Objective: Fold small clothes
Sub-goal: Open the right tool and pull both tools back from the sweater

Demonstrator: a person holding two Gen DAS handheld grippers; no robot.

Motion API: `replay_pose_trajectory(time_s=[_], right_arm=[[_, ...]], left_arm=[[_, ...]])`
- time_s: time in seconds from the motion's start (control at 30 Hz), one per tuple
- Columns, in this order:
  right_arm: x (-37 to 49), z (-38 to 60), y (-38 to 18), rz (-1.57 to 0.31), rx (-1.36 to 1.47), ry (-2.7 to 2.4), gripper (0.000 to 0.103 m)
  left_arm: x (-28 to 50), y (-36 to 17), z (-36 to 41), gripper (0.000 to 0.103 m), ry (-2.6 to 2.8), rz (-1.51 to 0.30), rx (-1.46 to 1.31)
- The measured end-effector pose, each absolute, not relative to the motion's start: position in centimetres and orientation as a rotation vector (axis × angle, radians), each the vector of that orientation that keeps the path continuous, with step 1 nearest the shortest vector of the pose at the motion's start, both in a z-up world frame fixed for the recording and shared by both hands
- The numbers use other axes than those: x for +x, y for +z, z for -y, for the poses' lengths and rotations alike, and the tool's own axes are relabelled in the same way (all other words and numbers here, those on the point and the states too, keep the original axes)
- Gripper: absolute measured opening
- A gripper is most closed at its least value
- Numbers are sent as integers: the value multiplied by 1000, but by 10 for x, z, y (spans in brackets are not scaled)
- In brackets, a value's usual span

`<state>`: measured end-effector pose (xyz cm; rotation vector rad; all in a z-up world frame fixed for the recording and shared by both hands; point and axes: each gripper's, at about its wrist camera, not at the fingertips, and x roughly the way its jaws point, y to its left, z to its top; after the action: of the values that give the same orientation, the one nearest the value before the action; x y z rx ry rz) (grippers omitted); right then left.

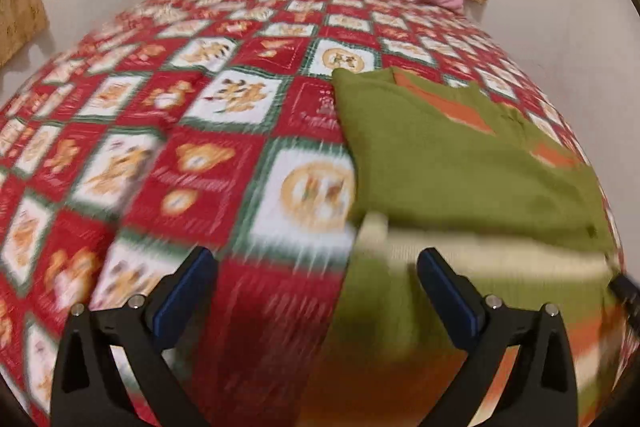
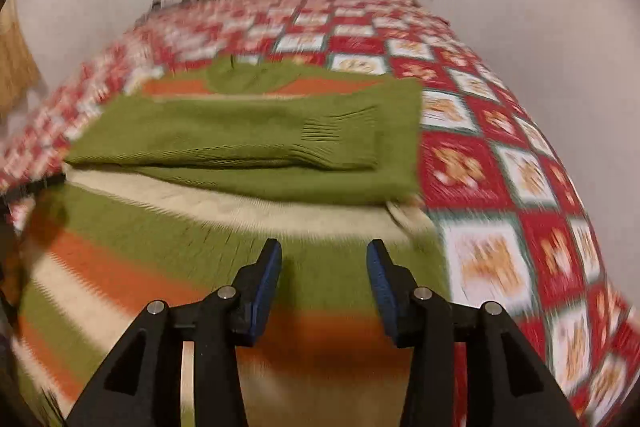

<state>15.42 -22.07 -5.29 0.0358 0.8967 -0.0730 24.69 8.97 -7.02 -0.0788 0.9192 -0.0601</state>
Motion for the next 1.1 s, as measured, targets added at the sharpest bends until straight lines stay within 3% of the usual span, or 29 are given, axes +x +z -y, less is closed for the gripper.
replay_pose_trajectory(time_s=[0.33, 0.83, 1.1], right_arm=[[18, 244, -22, -852, 71, -123, 46], [-78, 237, -65, -973, 169, -63, 46], [-93, 232, -72, -1003, 229, 23, 46]], left_arm=[[119, -55, -136, 103, -210, -840, -54], [31, -80, -129, 103, -319, -954, -102], [-3, -81, -135, 86, -347, -971, -124]])
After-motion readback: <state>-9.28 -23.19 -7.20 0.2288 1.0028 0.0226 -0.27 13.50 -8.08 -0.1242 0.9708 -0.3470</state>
